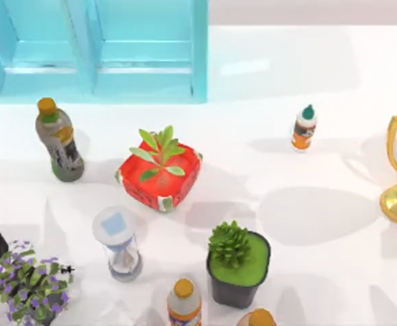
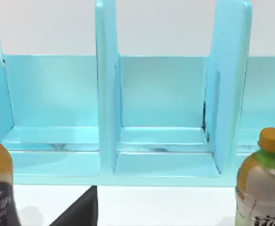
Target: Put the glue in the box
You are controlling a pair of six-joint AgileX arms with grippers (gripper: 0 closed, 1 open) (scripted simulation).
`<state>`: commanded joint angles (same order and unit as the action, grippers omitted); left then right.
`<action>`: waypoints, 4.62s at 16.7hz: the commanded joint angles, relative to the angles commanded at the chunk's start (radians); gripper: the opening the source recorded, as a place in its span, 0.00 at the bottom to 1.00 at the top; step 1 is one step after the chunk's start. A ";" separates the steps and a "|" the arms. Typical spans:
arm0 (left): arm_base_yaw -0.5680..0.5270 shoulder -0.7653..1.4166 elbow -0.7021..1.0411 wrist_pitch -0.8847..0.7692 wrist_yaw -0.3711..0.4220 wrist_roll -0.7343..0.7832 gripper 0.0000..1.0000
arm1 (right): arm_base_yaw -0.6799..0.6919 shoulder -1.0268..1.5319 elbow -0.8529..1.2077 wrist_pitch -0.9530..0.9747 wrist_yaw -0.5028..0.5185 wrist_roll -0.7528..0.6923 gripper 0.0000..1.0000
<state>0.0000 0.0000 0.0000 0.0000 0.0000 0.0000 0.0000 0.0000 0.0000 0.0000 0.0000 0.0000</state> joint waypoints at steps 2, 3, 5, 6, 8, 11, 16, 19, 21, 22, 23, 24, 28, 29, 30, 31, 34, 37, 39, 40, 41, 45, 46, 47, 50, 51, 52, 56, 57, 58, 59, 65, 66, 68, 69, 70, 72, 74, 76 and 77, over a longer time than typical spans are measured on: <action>0.000 0.000 0.000 0.000 0.000 0.000 1.00 | 0.000 0.000 0.000 0.000 0.000 0.000 1.00; 0.000 0.000 0.000 0.000 0.000 0.000 1.00 | 0.003 0.006 0.009 0.000 -0.005 -0.007 1.00; 0.000 0.000 0.000 0.000 0.000 0.000 1.00 | 0.015 0.038 0.058 -0.003 -0.028 -0.044 1.00; 0.000 0.000 0.000 0.000 0.000 0.000 1.00 | 0.023 0.065 0.098 -0.008 -0.046 -0.073 1.00; 0.000 0.000 0.000 0.000 0.000 0.000 1.00 | 0.040 0.149 0.211 -0.030 -0.095 -0.149 1.00; 0.000 0.000 0.000 0.000 0.000 0.000 1.00 | 0.059 0.345 0.433 -0.096 -0.185 -0.291 1.00; 0.000 0.000 0.000 0.000 0.000 0.000 1.00 | 0.061 0.840 0.862 -0.283 -0.350 -0.564 1.00; 0.000 0.000 0.000 0.000 0.000 0.000 1.00 | 0.047 1.193 1.119 -0.422 -0.443 -0.733 1.00; 0.000 0.000 0.000 0.000 0.000 0.000 1.00 | 0.036 1.427 1.285 -0.518 -0.501 -0.846 1.00; 0.000 0.000 0.000 0.000 0.000 0.000 1.00 | 0.031 1.541 1.366 -0.565 -0.529 -0.903 1.00; 0.000 0.000 0.000 0.000 0.000 0.000 1.00 | 0.026 1.650 1.444 -0.612 -0.556 -0.960 1.00; 0.000 0.000 0.000 0.000 0.000 0.000 1.00 | 0.023 1.752 1.518 -0.658 -0.583 -1.018 1.00; 0.000 0.000 0.000 0.000 0.000 0.000 1.00 | 0.011 2.094 1.765 -0.839 -0.693 -1.255 1.00; 0.000 0.000 0.000 0.000 0.000 0.000 1.00 | 0.006 2.159 1.807 -0.884 -0.719 -1.315 1.00; 0.000 0.000 0.000 0.000 0.000 0.000 1.00 | 0.000 2.216 1.841 -0.929 -0.744 -1.373 1.00; 0.000 0.000 0.000 0.000 0.000 0.000 1.00 | -0.008 2.263 1.868 -0.974 -0.768 -1.429 1.00; 0.000 0.000 0.000 0.000 0.000 0.000 1.00 | -0.034 2.351 1.907 -1.093 -0.824 -1.563 1.00; 0.000 0.000 0.000 0.000 0.000 0.000 1.00 | -0.048 2.371 1.912 -1.142 -0.846 -1.612 1.00; 0.000 0.000 0.000 0.000 0.000 0.000 1.00 | -0.048 2.371 1.912 -1.142 -0.846 -1.612 1.00; 0.000 0.000 0.000 0.000 0.000 0.000 1.00 | -0.048 2.371 1.912 -1.142 -0.846 -1.612 1.00; 0.000 0.000 0.000 0.000 0.000 0.000 1.00 | -0.043 2.370 1.911 -1.140 -0.844 -1.610 1.00; 0.000 0.000 0.000 0.000 0.000 0.000 1.00 | -0.016 2.388 1.903 -1.071 -0.847 -1.558 1.00; 0.000 0.000 0.000 0.000 0.000 0.000 1.00 | -0.001 2.398 1.892 -1.034 -0.846 -1.534 1.00; 0.000 0.000 0.000 0.000 0.000 0.000 1.00 | 0.016 2.407 1.878 -0.993 -0.845 -1.508 1.00; 0.000 0.000 0.000 0.000 0.000 0.000 1.00 | 0.068 2.430 1.825 -0.863 -0.841 -1.435 1.00; 0.000 0.000 0.000 0.000 0.000 0.000 1.00 | 0.082 2.435 1.807 -0.824 -0.840 -1.414 1.00; 0.000 0.000 0.000 0.000 0.000 0.000 1.00 | 0.094 2.438 1.789 -0.790 -0.838 -1.397 1.00; 0.000 0.000 0.000 0.000 0.000 0.000 1.00 | 0.115 2.432 1.745 -0.725 -0.835 -1.362 1.00; 0.000 0.000 0.000 0.000 0.000 0.000 1.00 | 0.115 2.431 1.741 -0.723 -0.835 -1.361 1.00; 0.000 0.000 0.000 0.000 0.000 0.000 1.00 | 0.115 2.431 1.741 -0.723 -0.835 -1.361 1.00; 0.000 0.000 0.000 0.000 0.000 0.000 1.00 | 0.115 2.431 1.741 -0.723 -0.835 -1.361 1.00; 0.000 0.000 0.000 0.000 0.000 0.000 1.00 | 0.115 2.431 1.741 -0.723 -0.835 -1.361 0.70; 0.000 0.000 0.000 0.000 0.000 0.000 1.00 | 0.115 2.431 1.741 -0.723 -0.835 -1.361 0.62; 0.000 0.000 0.000 0.000 0.000 0.000 1.00 | 0.115 2.431 1.741 -0.723 -0.835 -1.361 0.47; 0.000 0.000 0.000 0.000 0.000 0.000 1.00 | 0.115 2.431 1.741 -0.723 -0.835 -1.361 0.40; 0.000 0.000 0.000 0.000 0.000 0.000 1.00 | 0.115 2.431 1.741 -0.723 -0.835 -1.361 0.32; 0.000 0.000 0.000 0.000 0.000 0.000 1.00 | 0.115 2.431 1.741 -0.723 -0.835 -1.361 0.17; 0.000 0.000 0.000 0.000 0.000 0.000 1.00 | 0.115 2.431 1.741 -0.723 -0.835 -1.361 0.02; 0.000 0.000 0.000 0.000 0.000 0.000 1.00 | 0.115 2.431 1.741 -0.723 -0.835 -1.361 0.00; 0.000 0.000 0.000 0.000 0.000 0.000 1.00 | 0.115 2.431 1.741 -0.723 -0.835 -1.361 0.00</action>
<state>0.0000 0.0000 0.0000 0.0000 0.0000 0.0000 0.1154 2.4310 1.7410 -0.7232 -0.8348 -1.3608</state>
